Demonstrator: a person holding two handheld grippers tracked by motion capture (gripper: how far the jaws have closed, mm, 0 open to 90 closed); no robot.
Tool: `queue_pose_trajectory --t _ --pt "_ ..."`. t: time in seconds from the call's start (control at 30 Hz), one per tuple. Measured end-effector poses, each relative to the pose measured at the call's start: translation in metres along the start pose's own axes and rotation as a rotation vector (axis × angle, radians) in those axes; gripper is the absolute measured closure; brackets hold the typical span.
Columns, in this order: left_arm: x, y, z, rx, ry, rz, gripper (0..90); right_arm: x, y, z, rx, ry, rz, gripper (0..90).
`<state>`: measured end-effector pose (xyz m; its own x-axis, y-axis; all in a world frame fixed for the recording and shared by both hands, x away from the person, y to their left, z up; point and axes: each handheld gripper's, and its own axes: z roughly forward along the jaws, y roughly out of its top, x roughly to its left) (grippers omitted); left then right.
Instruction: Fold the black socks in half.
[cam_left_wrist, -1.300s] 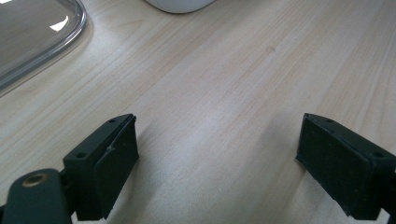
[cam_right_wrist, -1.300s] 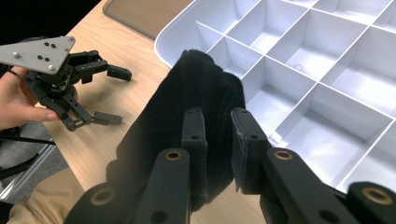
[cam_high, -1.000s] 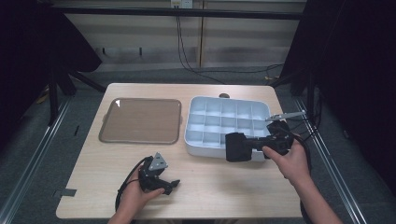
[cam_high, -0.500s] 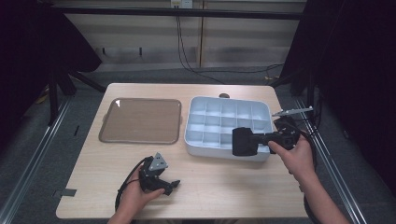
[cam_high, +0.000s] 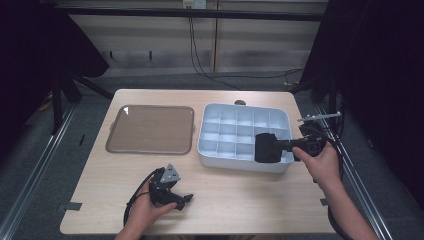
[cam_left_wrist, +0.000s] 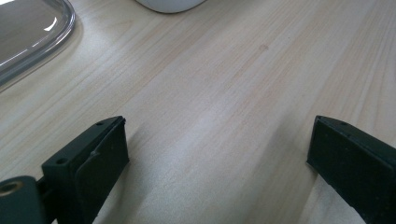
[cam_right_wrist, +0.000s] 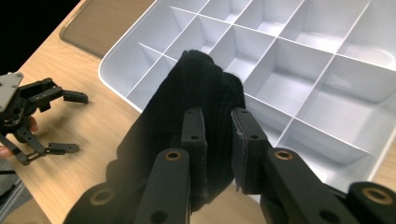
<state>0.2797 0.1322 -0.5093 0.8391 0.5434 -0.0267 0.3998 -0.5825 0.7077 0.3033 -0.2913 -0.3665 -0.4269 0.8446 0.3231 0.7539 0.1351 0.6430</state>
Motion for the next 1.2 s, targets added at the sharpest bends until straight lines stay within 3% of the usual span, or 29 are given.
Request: queue_pose_trajectory --t 0.53,1.2 --pt "-0.001 0.0 0.001 0.011 -0.013 0.009 0.0 -0.02 0.002 -0.011 -0.004 -0.057 0.032 77.0" --pt "-0.001 0.0 0.001 0.013 -0.011 0.009 0.0 -0.041 -0.001 -0.005 0.021 -0.101 0.061 76.8"
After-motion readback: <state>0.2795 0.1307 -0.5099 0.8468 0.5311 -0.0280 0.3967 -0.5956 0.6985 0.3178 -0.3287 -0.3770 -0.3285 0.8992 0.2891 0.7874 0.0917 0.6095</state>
